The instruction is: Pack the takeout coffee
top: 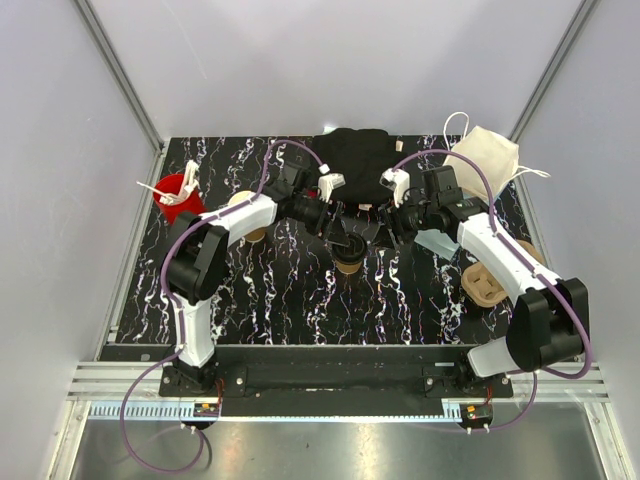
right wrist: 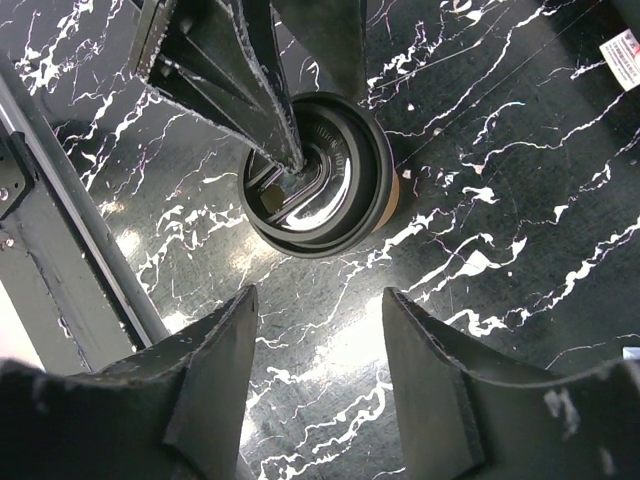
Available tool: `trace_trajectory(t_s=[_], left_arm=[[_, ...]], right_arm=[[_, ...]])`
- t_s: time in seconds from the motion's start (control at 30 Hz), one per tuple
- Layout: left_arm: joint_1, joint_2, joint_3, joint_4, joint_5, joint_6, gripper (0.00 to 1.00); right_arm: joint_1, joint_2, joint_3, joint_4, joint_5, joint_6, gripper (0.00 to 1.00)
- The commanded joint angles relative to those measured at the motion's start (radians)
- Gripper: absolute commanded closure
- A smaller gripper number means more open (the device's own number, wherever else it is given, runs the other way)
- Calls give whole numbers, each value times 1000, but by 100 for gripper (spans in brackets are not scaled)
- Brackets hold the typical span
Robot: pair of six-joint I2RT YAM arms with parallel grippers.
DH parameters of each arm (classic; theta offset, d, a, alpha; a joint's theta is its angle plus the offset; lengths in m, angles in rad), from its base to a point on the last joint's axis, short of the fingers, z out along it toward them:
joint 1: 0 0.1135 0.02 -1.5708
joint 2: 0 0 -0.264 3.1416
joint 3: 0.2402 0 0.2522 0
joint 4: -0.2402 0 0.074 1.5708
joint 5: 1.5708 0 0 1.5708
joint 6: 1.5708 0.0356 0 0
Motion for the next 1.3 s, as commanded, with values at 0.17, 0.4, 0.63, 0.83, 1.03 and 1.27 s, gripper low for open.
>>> trace_trajectory(t_s=[0.17, 0.4, 0.63, 0.83, 1.03, 1.27], left_arm=[[-5, 28, -80, -18, -26, 79, 33], [-5, 26, -97, -18, -15, 105, 35], [-5, 19, -102, -40, -2, 142, 34], [-5, 19, -105, -52, 9, 157, 35], [-5, 26, -92, -55, 3, 148, 34], [-5, 46, -53, -64, -12, 117, 34]], right_arm=[[-6, 126, 113, 54, -61, 39, 50], [-9, 244, 148, 94, -86, 83, 57], [-17, 283, 122, 141, -136, 123, 66], [-27, 293, 105, 155, -166, 132, 69], [-27, 315, 101, 155, -169, 128, 68], [-27, 317, 93, 146, -190, 115, 63]])
